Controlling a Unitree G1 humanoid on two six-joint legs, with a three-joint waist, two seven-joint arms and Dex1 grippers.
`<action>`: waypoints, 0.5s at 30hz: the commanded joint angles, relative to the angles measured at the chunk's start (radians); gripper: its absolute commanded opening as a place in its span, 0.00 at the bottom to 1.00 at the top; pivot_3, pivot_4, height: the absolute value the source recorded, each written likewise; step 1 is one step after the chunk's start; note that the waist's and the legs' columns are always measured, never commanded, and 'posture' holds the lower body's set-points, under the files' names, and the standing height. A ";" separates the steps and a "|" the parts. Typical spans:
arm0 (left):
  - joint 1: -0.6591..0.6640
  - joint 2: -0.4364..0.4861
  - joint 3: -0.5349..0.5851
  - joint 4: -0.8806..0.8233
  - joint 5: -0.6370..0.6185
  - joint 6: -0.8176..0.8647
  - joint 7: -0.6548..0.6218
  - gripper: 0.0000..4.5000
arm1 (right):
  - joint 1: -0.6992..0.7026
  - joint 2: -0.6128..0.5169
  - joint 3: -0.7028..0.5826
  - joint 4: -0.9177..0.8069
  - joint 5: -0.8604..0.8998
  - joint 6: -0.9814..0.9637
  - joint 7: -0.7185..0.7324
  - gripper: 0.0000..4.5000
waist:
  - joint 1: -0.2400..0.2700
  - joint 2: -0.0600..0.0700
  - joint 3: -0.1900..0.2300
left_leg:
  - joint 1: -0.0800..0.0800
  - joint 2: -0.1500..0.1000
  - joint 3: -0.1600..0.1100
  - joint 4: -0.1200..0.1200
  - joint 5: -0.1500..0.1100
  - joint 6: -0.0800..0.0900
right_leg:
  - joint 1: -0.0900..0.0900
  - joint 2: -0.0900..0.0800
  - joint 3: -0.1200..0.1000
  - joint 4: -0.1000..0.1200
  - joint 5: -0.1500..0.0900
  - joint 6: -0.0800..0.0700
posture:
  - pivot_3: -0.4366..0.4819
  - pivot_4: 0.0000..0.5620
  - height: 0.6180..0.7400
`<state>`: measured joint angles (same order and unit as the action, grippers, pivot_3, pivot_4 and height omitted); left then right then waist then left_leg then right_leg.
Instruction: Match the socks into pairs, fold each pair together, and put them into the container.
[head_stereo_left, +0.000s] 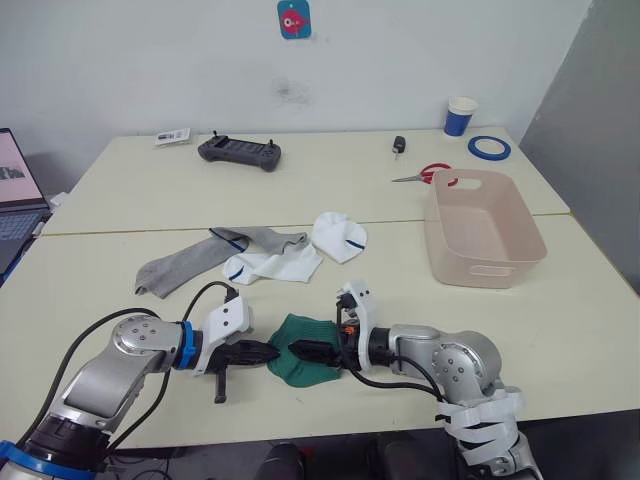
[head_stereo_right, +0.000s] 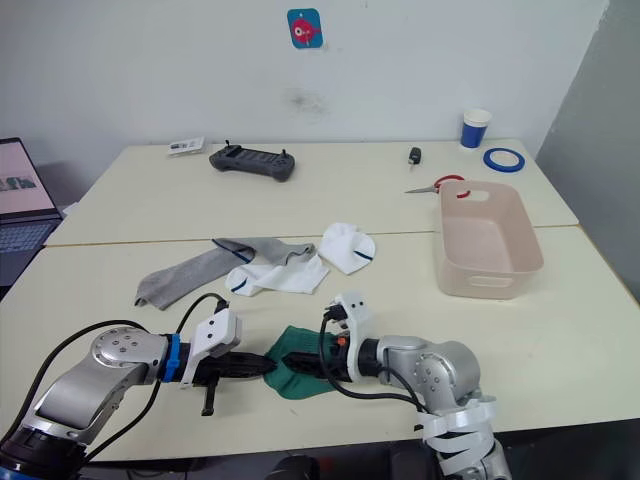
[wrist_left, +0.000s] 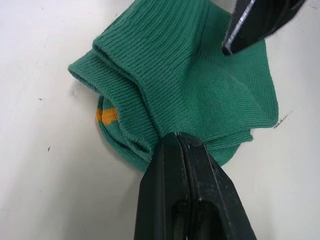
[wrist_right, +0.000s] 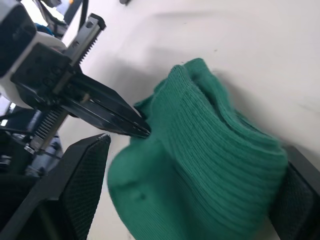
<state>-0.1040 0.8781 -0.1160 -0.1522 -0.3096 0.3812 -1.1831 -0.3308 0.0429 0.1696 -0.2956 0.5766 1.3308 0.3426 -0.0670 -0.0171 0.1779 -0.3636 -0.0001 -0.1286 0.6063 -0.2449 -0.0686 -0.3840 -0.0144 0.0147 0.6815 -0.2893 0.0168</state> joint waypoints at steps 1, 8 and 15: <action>0.026 0.016 -0.022 0.027 0.043 0.018 0.014 0.00 | 0.004 0.057 -0.022 0.032 0.038 0.031 -0.012 0.99 | 0.000 0.000 0.000 | 0.000 0.000 0.000 0.000 0.000 0.000 | 0.000 0.000 0.000 0.000 0.000 0.000 | 0.48 0.27 1.00; 0.026 0.019 -0.010 0.024 0.035 0.028 0.017 0.00 | 0.007 0.041 -0.017 0.041 0.064 0.021 -0.004 0.99 | 0.000 0.000 0.000 | 0.000 0.000 0.000 -0.001 0.000 0.000 | -0.001 0.000 0.000 0.000 0.000 0.000 | 0.48 0.27 1.00; 0.023 0.011 0.009 0.012 0.010 0.054 0.020 0.00 | 0.011 0.016 0.036 0.040 0.030 -0.050 0.000 0.77 | 0.000 0.000 0.000 | -0.001 0.000 0.001 -0.002 0.000 0.000 | -0.002 0.000 0.000 0.000 -0.001 -0.002 | 0.48 0.27 1.00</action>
<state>-0.0990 0.8788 -0.1068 -0.1619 -0.3159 0.4060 -1.1800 -0.3266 0.0533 0.1763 -0.2508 0.6049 1.2975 0.3338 -0.0666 -0.0168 0.1782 -0.3647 0.0001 -0.1279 0.6036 -0.2449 -0.0687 -0.3862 -0.0144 0.0150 0.6812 -0.2905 0.0147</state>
